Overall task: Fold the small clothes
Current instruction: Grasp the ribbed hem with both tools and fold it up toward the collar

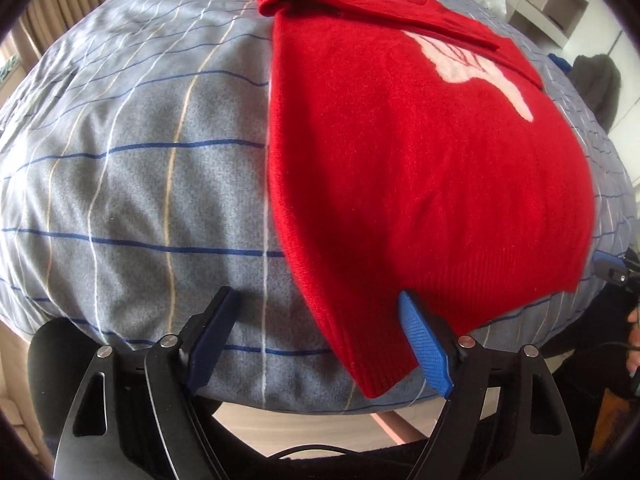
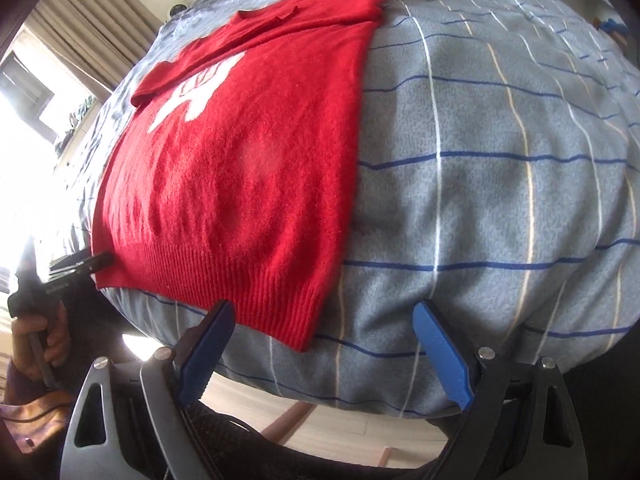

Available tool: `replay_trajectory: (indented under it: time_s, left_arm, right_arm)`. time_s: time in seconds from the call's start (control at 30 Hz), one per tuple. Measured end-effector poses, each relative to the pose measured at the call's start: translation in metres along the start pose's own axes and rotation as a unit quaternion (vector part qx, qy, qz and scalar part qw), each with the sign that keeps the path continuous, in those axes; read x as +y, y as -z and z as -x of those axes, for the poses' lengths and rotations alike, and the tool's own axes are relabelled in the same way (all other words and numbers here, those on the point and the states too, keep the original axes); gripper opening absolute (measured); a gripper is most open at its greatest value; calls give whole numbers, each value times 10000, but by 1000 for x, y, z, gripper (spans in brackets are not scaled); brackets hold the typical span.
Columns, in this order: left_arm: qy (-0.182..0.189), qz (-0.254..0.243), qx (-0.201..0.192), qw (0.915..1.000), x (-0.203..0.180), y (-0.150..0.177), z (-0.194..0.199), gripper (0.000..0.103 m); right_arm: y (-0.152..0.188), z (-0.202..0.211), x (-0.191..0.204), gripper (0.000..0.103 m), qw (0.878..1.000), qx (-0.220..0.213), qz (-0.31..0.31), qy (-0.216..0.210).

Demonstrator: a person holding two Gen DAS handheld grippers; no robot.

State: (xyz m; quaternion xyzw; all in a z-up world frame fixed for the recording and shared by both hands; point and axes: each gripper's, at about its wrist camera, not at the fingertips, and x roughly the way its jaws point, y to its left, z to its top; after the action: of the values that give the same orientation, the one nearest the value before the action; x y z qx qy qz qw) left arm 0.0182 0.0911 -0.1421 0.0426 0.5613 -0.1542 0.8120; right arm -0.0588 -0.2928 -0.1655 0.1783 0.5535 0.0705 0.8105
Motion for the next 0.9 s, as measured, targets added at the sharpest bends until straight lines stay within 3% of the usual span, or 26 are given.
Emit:
replay_trajectory:
  time_s: [0.13, 0.23, 0.33, 0.37, 0.4, 0.53, 0.67, 0.77, 0.9]
  left_arm:
    - [168, 35, 124, 9998, 0, 5, -3, 48]
    - [392, 100, 279, 9988, 3, 11, -6, 23]
    - [535, 144, 400, 9977, 5, 16, -8, 6]
    - [557, 178, 405, 9975, 6, 18, -6, 4]
    - [589, 230, 400, 9972, 5, 21, -1, 4]
    - [912, 552, 235, 9940, 14, 23, 23, 3]
    - [1450, 890, -265, 9851, 34, 9, 69, 2]
    - [1806, 978, -719, 9760, 45, -31, 89, 2]
    - [1778, 876, -1305, 9714, 36, -121, 83, 2]
  right_arm:
    - [4, -11, 4, 78, 9993, 121, -56, -350]
    - [5, -19, 5, 62, 9986, 251, -87, -467]
    - [6, -27, 9, 40, 9975, 329, -110, -608]
    - [6, -28, 10, 13, 9976, 347, -82, -592]
    - [6, -29, 9, 5, 9977, 383, -83, -560]
    - [7, -9, 9, 4, 9983, 154, -125, -547]
    - [-3, 27, 11, 4, 9958, -335, -277, -804]
    - [-33, 48, 8, 4, 9898, -817, -432, -1084]
    - [-109, 55, 5, 4, 9834, -1350, -336, -1167]
